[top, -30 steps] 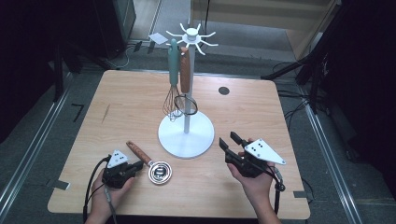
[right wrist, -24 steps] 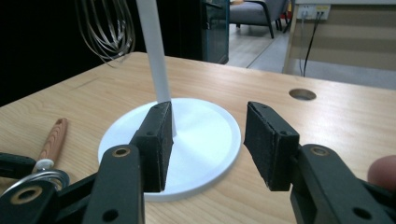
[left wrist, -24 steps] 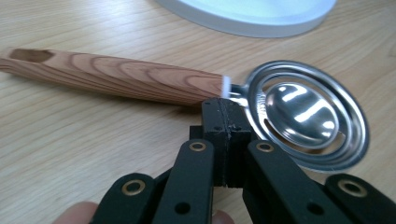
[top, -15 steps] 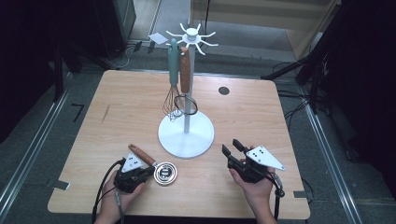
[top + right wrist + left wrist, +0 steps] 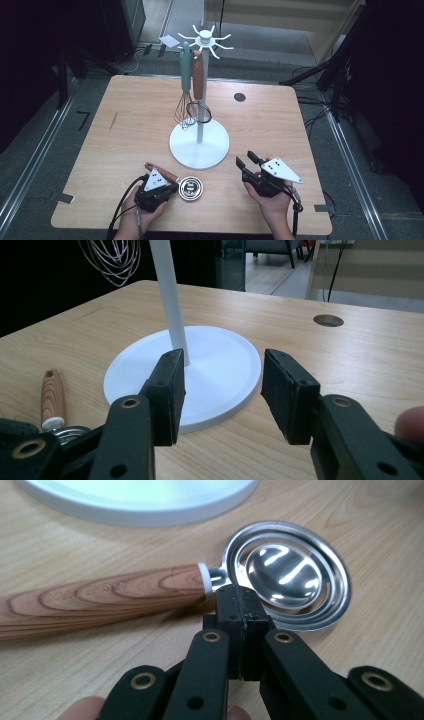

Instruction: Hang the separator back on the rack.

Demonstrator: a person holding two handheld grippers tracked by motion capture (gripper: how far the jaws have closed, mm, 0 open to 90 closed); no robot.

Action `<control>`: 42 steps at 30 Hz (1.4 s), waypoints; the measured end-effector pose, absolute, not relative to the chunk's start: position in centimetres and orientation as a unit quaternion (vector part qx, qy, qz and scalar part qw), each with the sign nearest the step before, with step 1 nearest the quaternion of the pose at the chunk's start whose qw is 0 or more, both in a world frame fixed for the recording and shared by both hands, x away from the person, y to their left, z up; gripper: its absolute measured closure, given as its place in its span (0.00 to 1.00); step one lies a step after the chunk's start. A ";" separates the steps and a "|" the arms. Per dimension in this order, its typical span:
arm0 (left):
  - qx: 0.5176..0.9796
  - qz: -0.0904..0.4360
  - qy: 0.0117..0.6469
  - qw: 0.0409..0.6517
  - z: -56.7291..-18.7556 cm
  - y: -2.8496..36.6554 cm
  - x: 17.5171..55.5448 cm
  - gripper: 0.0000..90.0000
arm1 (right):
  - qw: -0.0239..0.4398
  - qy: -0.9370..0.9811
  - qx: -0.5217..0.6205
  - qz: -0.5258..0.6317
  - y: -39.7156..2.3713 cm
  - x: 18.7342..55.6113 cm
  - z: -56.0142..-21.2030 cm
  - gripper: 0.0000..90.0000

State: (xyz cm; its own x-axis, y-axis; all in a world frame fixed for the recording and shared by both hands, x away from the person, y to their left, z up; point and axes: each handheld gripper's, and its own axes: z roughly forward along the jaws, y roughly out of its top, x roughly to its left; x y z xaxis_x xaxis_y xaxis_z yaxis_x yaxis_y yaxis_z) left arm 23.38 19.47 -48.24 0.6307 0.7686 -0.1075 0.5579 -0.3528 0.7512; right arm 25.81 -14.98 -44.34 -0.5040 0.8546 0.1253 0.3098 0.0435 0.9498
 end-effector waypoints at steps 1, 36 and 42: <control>0.806 0.138 0.414 0.400 -48.0 20.0 23.4 1.00 | 0.251 0.678 0.431 0.541 -15.0 25.8 -44.4 0.60; 0.727 0.170 0.553 0.369 -49.0 26.8 30.3 1.00 | 0.249 0.680 0.434 0.536 -16.2 25.3 -44.2 0.61; 0.738 0.169 0.543 0.362 -48.9 26.2 30.0 1.00 | 0.237 0.688 0.441 0.526 -17.0 24.7 -45.2 0.61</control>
State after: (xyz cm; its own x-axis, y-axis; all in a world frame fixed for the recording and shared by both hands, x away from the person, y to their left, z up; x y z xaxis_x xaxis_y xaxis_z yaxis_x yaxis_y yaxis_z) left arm 30.04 26.23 -48.85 0.3531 0.9246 -0.1432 0.6790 -0.1480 0.7191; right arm 24.68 -17.01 -45.20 -0.4991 0.8555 0.1380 0.3567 0.0577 0.9324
